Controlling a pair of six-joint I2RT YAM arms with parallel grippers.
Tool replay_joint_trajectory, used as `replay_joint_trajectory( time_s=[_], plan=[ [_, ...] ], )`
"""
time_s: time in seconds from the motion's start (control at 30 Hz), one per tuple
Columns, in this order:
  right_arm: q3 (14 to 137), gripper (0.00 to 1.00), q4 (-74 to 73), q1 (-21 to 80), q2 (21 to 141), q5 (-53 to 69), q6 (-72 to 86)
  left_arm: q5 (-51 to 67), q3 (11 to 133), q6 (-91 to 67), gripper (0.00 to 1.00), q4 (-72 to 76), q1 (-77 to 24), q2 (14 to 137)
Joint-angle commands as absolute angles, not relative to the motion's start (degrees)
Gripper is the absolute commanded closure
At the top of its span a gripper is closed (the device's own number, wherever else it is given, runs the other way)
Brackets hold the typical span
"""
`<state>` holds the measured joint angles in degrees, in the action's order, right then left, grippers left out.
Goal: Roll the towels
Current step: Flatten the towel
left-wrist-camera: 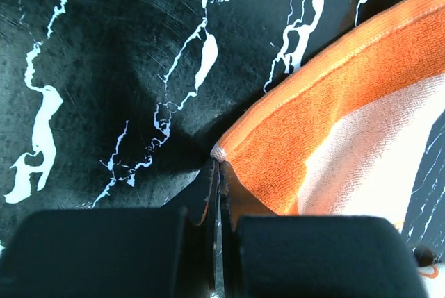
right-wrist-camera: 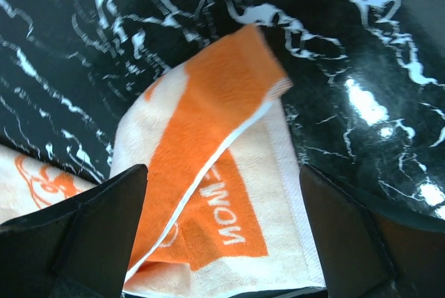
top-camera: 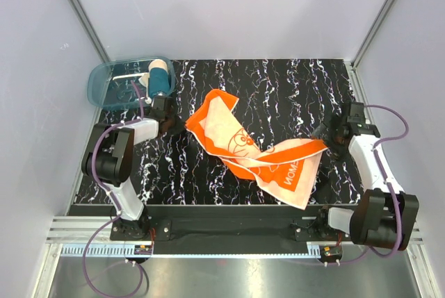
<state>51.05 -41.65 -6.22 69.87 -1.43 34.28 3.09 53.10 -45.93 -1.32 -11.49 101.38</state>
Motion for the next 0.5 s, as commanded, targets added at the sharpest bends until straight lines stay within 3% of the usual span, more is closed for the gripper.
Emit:
replay_joint_trajectory(
  time_s=[0.0,0.47],
  plan=[
    [50.7,0.02,-39.8,-10.0,70.2,3.0,33.7,3.2,53.1,-45.7,1.00,0.2,-11.0,97.5],
    [51.0,0.03,-35.7,-10.3,79.2,1.2,36.2,0.4,38.7,-43.4,1.00,-8.6,-6.9,71.3]
  ],
)
